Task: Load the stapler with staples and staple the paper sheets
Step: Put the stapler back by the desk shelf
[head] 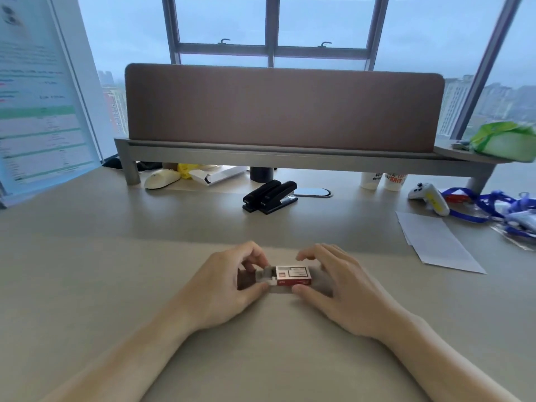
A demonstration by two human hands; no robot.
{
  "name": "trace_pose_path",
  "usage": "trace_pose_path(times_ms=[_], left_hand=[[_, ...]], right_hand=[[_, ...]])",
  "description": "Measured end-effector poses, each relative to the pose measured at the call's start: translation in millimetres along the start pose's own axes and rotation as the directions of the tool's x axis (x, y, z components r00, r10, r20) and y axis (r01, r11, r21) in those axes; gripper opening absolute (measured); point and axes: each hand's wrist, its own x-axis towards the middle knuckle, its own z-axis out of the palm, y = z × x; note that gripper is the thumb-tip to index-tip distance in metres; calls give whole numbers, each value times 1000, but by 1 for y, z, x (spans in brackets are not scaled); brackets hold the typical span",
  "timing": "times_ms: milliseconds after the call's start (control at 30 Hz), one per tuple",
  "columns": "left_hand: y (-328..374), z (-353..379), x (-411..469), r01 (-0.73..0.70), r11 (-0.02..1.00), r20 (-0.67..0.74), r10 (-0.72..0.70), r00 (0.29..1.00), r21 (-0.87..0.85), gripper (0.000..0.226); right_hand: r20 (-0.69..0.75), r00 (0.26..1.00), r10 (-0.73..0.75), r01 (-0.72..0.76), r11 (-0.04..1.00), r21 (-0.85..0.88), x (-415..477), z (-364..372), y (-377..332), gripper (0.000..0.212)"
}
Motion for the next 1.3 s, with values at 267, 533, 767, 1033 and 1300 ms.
trace_pose_path(times_ms=[267,533,767,1033,1300], left_hand=[[-3,3,7,30,999,-16,-30,999,-14,18],[0,6,7,85,970,-80,-106,991,-228,17],[-1,10,7,84,981,-66,-97,993,-173,10],[-3,13,10,91,972,-27,-99,995,-216,13],[-2,15,12,90,970,-11,-95,995,-224,19]], right_hand=[[11,1000,-23,22,998,66,2,2,5,14],[5,999,-41,41,997,69,3,1,6,14],[14,999,-38,37,998,59,3,1,8,15],[14,999,-35,34,999,33,3,1,8,16],[13,999,-50,49,997,64,2,0,5,14]])
